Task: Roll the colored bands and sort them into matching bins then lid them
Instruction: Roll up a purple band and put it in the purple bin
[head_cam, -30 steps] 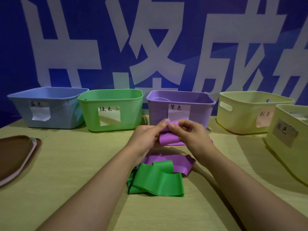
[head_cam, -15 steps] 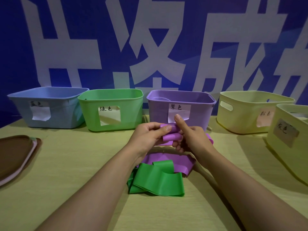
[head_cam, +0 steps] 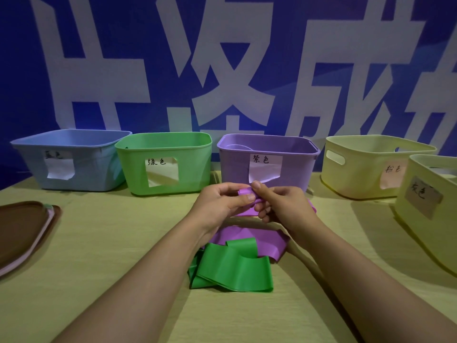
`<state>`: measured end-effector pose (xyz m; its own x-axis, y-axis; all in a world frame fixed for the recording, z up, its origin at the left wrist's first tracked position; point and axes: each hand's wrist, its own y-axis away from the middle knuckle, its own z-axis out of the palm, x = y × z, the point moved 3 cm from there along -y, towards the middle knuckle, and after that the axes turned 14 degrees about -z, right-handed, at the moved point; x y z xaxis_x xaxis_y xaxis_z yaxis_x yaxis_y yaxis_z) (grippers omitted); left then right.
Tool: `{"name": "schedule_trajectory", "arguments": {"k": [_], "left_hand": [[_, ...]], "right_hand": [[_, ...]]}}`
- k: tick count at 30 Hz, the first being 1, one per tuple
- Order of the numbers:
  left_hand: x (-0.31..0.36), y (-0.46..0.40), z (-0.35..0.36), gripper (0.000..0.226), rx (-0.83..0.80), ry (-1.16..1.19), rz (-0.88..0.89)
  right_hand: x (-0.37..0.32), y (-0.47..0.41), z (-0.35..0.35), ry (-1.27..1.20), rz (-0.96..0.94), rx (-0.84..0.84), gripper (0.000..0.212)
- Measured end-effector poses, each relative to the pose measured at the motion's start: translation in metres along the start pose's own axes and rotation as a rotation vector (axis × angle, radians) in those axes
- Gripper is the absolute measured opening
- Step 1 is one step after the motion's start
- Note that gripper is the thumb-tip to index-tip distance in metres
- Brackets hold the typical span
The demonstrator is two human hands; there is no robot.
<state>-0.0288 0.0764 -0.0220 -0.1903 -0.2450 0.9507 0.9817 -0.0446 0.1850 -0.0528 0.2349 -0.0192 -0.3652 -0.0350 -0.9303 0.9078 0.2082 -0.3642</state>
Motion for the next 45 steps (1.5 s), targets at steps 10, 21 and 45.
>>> {"name": "schedule_trajectory", "arguments": {"k": [10,21,45], "left_hand": [[0.004,0.001,0.000,0.027,0.023,0.129,-0.024],[0.004,0.005,0.000,0.038,0.040,0.075,-0.059],[0.012,0.005,-0.005,0.037,0.071,-0.296,0.278]], "right_hand": [[0.006,-0.006,0.005,-0.098,-0.036,-0.045,0.023],[-0.001,-0.006,0.004,-0.023,-0.217,-0.079,0.024],[-0.005,-0.002,-0.002,-0.248,0.083,-0.027,0.039]]}}
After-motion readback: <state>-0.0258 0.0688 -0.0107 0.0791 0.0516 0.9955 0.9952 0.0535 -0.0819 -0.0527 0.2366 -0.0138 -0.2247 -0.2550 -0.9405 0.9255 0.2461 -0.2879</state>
